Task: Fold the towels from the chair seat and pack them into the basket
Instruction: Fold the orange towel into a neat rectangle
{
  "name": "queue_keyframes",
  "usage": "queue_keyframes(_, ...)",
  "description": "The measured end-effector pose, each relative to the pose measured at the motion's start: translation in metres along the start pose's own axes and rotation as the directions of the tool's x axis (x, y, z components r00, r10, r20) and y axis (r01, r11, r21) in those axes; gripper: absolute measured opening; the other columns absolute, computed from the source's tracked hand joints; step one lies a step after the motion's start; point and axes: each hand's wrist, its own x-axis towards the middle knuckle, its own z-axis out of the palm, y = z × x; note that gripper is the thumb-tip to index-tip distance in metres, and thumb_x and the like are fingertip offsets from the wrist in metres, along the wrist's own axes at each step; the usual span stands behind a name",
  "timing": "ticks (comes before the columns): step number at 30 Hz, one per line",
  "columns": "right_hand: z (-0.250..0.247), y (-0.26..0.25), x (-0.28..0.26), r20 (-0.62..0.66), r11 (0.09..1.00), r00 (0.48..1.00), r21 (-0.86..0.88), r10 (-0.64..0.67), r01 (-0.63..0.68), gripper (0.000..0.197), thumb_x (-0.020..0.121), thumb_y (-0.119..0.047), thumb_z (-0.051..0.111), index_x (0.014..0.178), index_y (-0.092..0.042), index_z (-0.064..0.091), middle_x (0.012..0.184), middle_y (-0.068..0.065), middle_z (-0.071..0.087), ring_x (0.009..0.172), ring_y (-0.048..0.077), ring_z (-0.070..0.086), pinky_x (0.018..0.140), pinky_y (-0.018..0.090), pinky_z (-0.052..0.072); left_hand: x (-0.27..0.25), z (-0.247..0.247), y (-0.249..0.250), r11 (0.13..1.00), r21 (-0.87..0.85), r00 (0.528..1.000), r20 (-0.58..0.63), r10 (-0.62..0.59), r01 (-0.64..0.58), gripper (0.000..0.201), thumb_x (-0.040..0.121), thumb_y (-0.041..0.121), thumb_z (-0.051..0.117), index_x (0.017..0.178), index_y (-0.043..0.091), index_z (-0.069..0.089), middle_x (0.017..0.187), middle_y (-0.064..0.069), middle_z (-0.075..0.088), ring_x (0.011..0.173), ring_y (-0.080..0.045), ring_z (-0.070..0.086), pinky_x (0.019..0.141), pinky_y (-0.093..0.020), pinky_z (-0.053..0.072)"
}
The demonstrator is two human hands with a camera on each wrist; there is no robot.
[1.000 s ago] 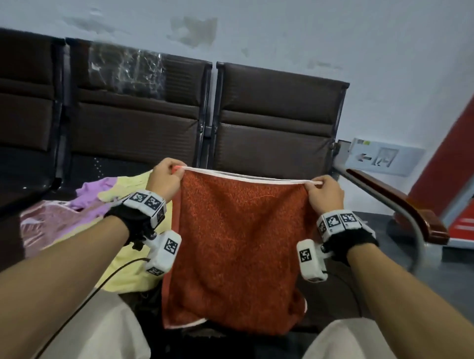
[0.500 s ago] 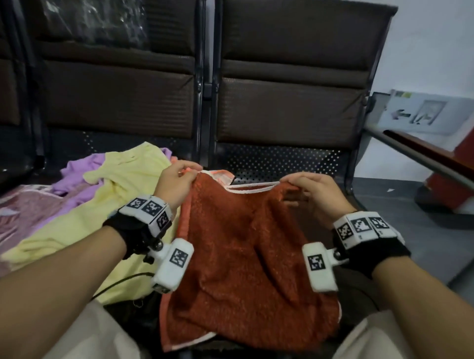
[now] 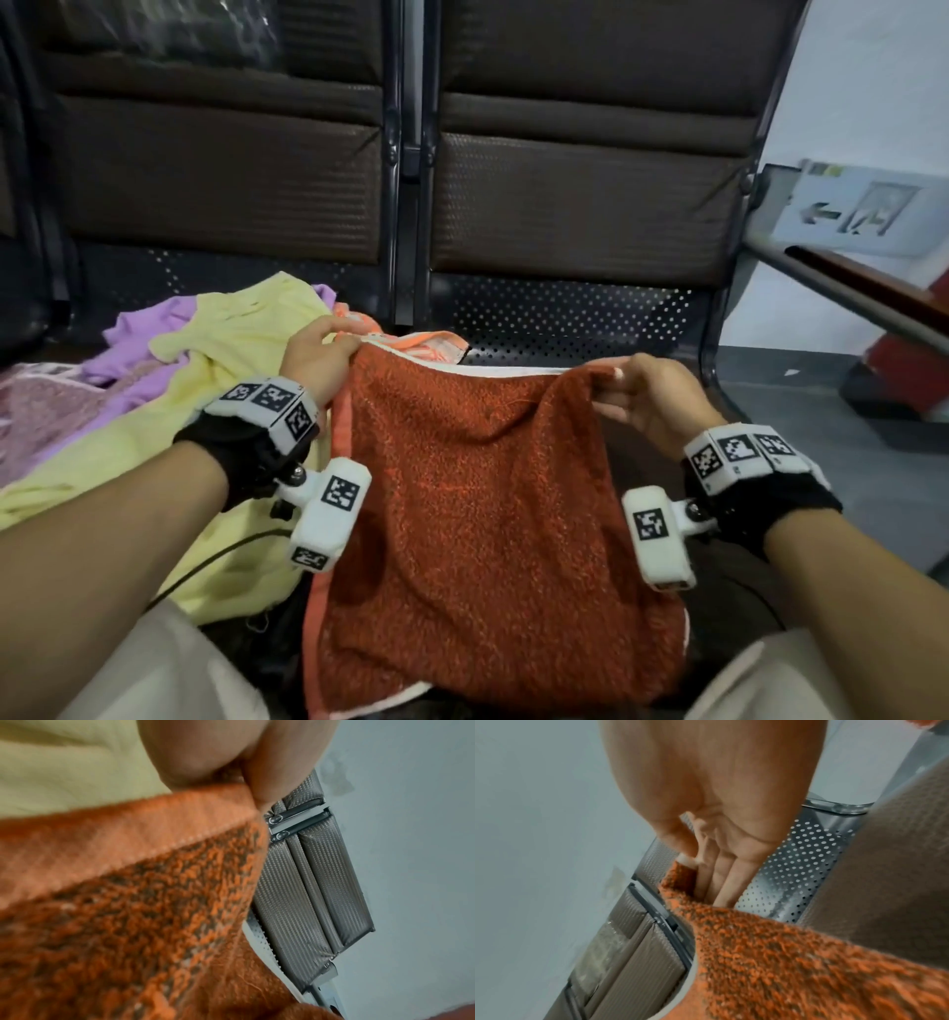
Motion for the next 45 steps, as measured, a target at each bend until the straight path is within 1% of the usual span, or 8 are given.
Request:
queue_keyframes(3, 0.009, 0.002, -0.008, 0.023, 0.889, 0.988, -0.432, -0.156, 0.150, 0.017, 0.084, 0.005, 0.057, 0.089, -0.004, 0.071, 0.071, 0.002, 0.073, 0.066, 0.009, 0.069, 0.059, 0.018, 0.051, -0.008, 0.010, 0.007, 0.999, -0.049, 0.997, 0.080, 0.017, -0.013, 0.021, 0.089, 0.012, 0.055, 0.078, 0.023, 0.068, 0.100, -0.011, 0.066, 0.084, -0.020, 0.058, 0.077, -0.033, 0.049)
queue_keyframes(9, 0.026, 0.001, -0.025, 0.295, 0.130, 0.918, -0.933, -0.266, 0.337, 0.006, 0.081, -0.022, 0.066, 0.079, -0.019, 0.070, 0.092, -0.002, 0.059, 0.088, 0.014, 0.056, 0.074, 0.020, 0.035, -0.031, 0.027, 0.015, 0.998, 0.014, 0.949, 0.310, 0.060, -0.068, 0.026, 0.094, 0.009, 0.046, 0.086, 0.019, 0.069, 0.086, -0.005, 0.064, 0.065, -0.011, 0.059, 0.057, -0.023, 0.046)
queue_keyframes(13, 0.056, -0.011, -0.047, 0.516, 0.336, 0.789, -0.717, -0.333, 0.611, 0.009, 0.071, -0.027, 0.063, 0.069, -0.019, 0.060, 0.086, -0.006, 0.063, 0.082, 0.008, 0.060, 0.074, 0.021, 0.043, -0.045, 0.022, 0.018, 0.989, 0.014, 0.871, 0.476, 0.124, -0.148, 0.020, 0.093, 0.003, 0.050, 0.095, 0.015, 0.066, 0.081, -0.008, 0.065, 0.061, -0.010, 0.062, 0.056, -0.017, 0.051)
queue_keyframes(21, 0.079, -0.002, -0.049, 0.454, 0.475, 0.800, -0.645, -0.392, 0.598, 0.017, 0.077, -0.026, 0.076, 0.063, -0.031, 0.067, 0.053, -0.012, 0.057, 0.053, 0.000, 0.050, 0.053, 0.013, 0.036, -0.077, 0.022, 0.029, 0.978, -0.018, 0.734, 0.658, 0.167, -0.207, 0.016, 0.093, -0.006, 0.046, 0.101, 0.004, 0.055, 0.059, 0.006, 0.063, 0.050, 0.003, 0.055, 0.049, -0.008, 0.041)
queue_keyframes(29, 0.084, 0.001, -0.045, 0.447, 0.367, 0.822, -0.742, -0.353, 0.561, 0.021, 0.077, -0.035, 0.074, 0.060, -0.033, 0.063, 0.056, -0.013, 0.061, 0.059, -0.004, 0.055, 0.055, 0.011, 0.037, -0.088, 0.020, 0.032, 0.999, -0.039, 0.717, 0.697, 0.018, 0.012, 0.024, 0.099, 0.013, 0.039, 0.114, 0.000, 0.052, 0.076, -0.011, 0.043, 0.058, -0.010, 0.041, 0.065, -0.023, 0.042)
queue_keyframes(36, 0.084, 0.001, -0.049, 0.484, 0.311, 0.802, -0.747, -0.351, 0.587, 0.024, 0.076, -0.044, 0.073, 0.060, -0.032, 0.061, 0.053, -0.013, 0.057, 0.059, -0.005, 0.054, 0.055, 0.010, 0.037, -0.086, 0.017, 0.025, 0.943, 0.109, 0.724, 0.670, 0.164, -0.314, 0.016, 0.097, 0.010, 0.044, 0.094, 0.019, 0.057, 0.067, 0.005, 0.056, 0.058, -0.002, 0.051, 0.059, -0.021, 0.045)
queue_keyframes(42, 0.067, -0.002, -0.045, 0.522, -0.142, 0.851, -0.848, -0.055, 0.510, 0.050, 0.086, -0.062, 0.049, 0.056, -0.024, 0.039, 0.059, -0.006, 0.048, 0.062, 0.013, 0.045, 0.072, 0.030, 0.028, -0.076, 0.005, 0.022, 0.790, 0.262, 0.768, 0.526, 0.365, -0.555, 0.013, 0.094, 0.009, 0.043, 0.090, 0.015, 0.054, 0.070, 0.006, 0.050, 0.058, 0.001, 0.044, 0.059, -0.017, 0.034)
queue_keyframes(45, 0.057, -0.009, -0.047, 0.475, -0.209, 0.877, -0.866, -0.065, 0.454, 0.048, 0.087, -0.061, 0.050, 0.060, -0.023, 0.037, 0.061, -0.008, 0.048, 0.065, 0.012, 0.044, 0.078, 0.035, 0.029, -0.075, 0.001, 0.023, 0.786, 0.301, 0.772, 0.550, 0.320, -0.540, 0.014, 0.093, 0.005, 0.038, 0.088, 0.014, 0.048, 0.079, -0.008, 0.050, 0.070, -0.014, 0.044, 0.068, -0.031, 0.035)
